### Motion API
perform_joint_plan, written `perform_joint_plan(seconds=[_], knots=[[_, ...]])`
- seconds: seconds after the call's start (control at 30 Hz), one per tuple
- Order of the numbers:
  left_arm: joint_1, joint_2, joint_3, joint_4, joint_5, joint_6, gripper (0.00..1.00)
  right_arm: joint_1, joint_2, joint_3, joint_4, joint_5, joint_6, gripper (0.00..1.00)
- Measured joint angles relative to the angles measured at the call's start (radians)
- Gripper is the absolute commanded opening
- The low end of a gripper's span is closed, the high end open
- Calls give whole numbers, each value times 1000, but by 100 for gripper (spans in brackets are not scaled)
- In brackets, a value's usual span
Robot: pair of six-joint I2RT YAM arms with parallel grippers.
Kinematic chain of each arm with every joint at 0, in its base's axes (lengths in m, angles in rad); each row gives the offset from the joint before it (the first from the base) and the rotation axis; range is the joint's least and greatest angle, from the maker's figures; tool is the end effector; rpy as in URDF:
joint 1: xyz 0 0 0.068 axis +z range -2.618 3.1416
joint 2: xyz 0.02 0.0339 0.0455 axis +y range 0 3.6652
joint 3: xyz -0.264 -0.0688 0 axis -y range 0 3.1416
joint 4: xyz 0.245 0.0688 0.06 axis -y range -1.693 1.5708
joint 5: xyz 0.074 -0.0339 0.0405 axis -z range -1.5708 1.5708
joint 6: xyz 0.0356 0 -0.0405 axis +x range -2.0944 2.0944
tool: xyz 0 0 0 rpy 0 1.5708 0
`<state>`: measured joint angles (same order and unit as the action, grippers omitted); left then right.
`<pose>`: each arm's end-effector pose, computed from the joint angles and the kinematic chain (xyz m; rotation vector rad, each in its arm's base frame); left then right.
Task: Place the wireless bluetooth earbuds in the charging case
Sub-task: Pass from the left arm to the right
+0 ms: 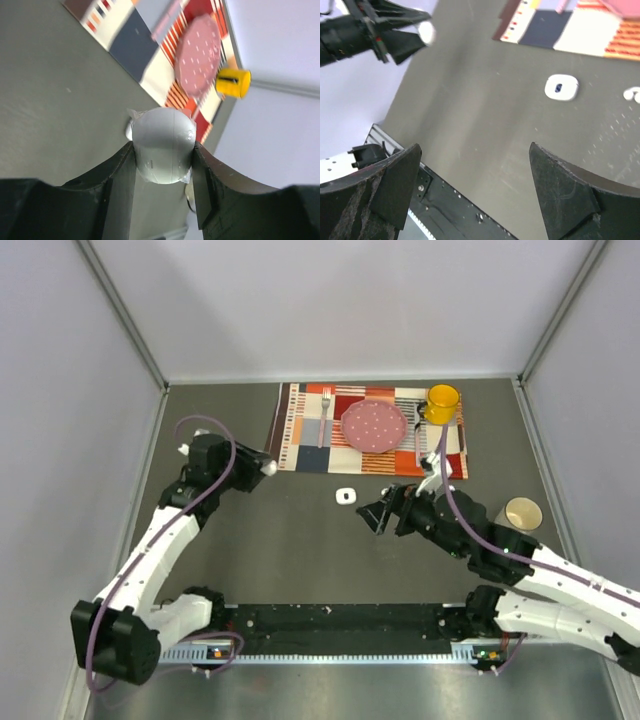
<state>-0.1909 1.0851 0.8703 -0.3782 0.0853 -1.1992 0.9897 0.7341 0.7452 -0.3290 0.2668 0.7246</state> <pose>0.2348 -0.0485 0.2922 -1.0653 2.0390 -0.8590 0.1018 0.1380 0.3192 -0.0709 1.9828 0.9069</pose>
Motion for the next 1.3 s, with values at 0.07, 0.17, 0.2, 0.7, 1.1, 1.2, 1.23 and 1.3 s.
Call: perform_joint_plan(seconds=[0.07,0.17,0.2,0.7,1.1,1.2,1.23,1.3], knots=[[-61,-39,-11,-2,0,-41,0,71,13,-4,78,43,-39,84],[-137,-76,-24,-10,-1,-108,1,151,41,-34,191,120,-97,82],[-170,-84,-27,-16,-10,-135,1,182,54,-56,245,164,-124,81],[-460,-107,-29,-34,-83,-333,2,325,211,-188,753,422,-383,77],[-558,-78,-9,-9,-132,-366,2,326,290,-189,862,423,-317,74],[-568,-78,3,2,-134,-370,2,326,295,-190,876,426,-296,74],[-570,-78,5,5,-136,-371,2,326,296,-192,879,429,-293,74],[-574,-79,9,12,-139,-375,2,326,297,-197,886,441,-282,73]])
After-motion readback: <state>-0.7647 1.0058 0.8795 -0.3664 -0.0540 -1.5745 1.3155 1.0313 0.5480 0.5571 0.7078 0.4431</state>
